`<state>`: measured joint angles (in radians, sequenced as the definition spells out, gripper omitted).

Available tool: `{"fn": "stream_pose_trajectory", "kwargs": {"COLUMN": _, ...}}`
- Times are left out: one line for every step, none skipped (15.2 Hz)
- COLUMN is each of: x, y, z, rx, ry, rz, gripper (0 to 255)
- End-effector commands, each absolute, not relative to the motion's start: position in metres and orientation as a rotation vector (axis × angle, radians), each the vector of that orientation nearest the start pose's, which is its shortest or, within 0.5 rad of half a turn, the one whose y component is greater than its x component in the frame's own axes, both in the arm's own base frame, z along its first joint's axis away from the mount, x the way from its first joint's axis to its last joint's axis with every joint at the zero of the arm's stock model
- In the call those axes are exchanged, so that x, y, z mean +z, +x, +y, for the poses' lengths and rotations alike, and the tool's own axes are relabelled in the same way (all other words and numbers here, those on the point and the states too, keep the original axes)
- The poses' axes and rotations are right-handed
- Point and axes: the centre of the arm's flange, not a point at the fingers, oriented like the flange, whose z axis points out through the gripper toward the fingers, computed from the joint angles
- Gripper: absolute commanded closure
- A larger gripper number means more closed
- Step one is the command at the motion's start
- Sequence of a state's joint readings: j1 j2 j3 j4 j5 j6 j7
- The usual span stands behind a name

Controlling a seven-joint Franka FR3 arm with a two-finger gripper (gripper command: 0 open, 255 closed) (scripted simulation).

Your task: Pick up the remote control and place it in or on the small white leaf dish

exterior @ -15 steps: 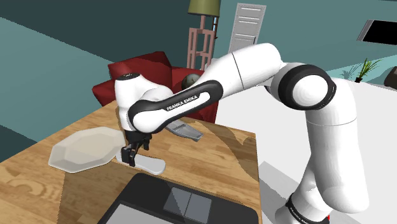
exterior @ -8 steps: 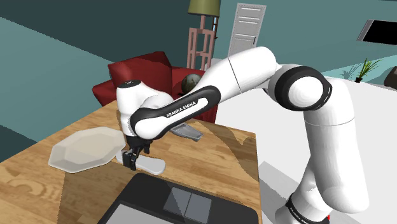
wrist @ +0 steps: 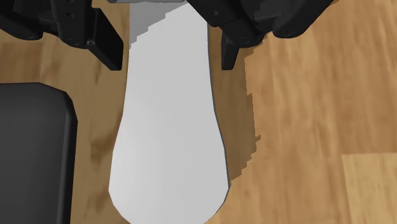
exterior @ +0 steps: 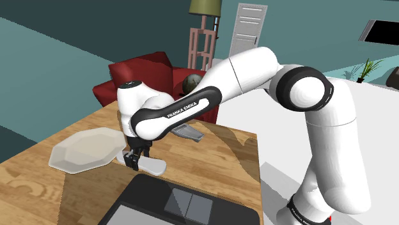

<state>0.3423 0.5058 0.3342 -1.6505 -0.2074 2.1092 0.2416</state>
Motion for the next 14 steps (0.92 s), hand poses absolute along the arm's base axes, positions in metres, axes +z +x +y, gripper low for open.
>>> {"fn": "stream_pose_trajectory", "kwargs": {"x": 0.331, "y": 0.548, "z": 0.394, "rx": 0.009, "ry": -3.063, "rz": -0.791, "gripper": 255}}
{"fn": "stream_pose_trajectory", "kwargs": {"x": 0.331, "y": 0.548, "z": 0.394, "rx": 0.009, "ry": -3.063, "rz": -0.791, "gripper": 255}}
{"fn": "stream_pose_trajectory", "kwargs": {"x": 0.330, "y": 0.548, "z": 0.394, "rx": 0.009, "ry": -3.063, "rz": -0.791, "gripper": 255}}
{"fn": "stream_pose_trajectory", "kwargs": {"x": 0.330, "y": 0.548, "z": 0.394, "rx": 0.009, "ry": -3.063, "rz": -0.791, "gripper": 255}}
{"fn": "stream_pose_trajectory", "kwargs": {"x": 0.331, "y": 0.548, "z": 0.394, "rx": 0.009, "ry": -3.063, "rz": -0.791, "gripper": 255}}
{"fn": "stream_pose_trajectory", "kwargs": {"x": 0.330, "y": 0.548, "z": 0.394, "rx": 0.009, "ry": -3.063, "rz": -0.791, "gripper": 255}}
{"fn": "stream_pose_trajectory", "kwargs": {"x": 0.336, "y": 0.548, "z": 0.394, "rx": 0.009, "ry": -3.063, "rz": -0.791, "gripper": 255}}
{"fn": "stream_pose_trajectory", "kwargs": {"x": 0.341, "y": 0.548, "z": 0.394, "rx": 0.009, "ry": -3.063, "rz": -0.791, "gripper": 255}}
{"fn": "stream_pose_trajectory", "kwargs": {"x": 0.346, "y": 0.548, "z": 0.394, "rx": 0.009, "ry": -3.063, "rz": -0.791, "gripper": 255}}
{"fn": "stream_pose_trajectory", "kwargs": {"x": 0.352, "y": 0.548, "z": 0.394, "rx": 0.009, "ry": -3.063, "rz": -0.791, "gripper": 255}}
{"fn": "stream_pose_trajectory", "kwargs": {"x": 0.357, "y": 0.548, "z": 0.394, "rx": 0.009, "ry": -3.063, "rz": -0.791, "gripper": 255}}
{"fn": "stream_pose_trajectory", "kwargs": {"x": 0.362, "y": 0.548, "z": 0.394, "rx": 0.009, "ry": -3.063, "rz": -0.791, "gripper": 255}}
{"fn": "stream_pose_trajectory", "kwargs": {"x": 0.367, "y": 0.548, "z": 0.394, "rx": 0.009, "ry": -3.063, "rz": -0.791, "gripper": 255}}
{"fn": "stream_pose_trajectory", "kwargs": {"x": 0.373, "y": 0.548, "z": 0.394, "rx": 0.009, "ry": -3.063, "rz": -0.791, "gripper": 255}}
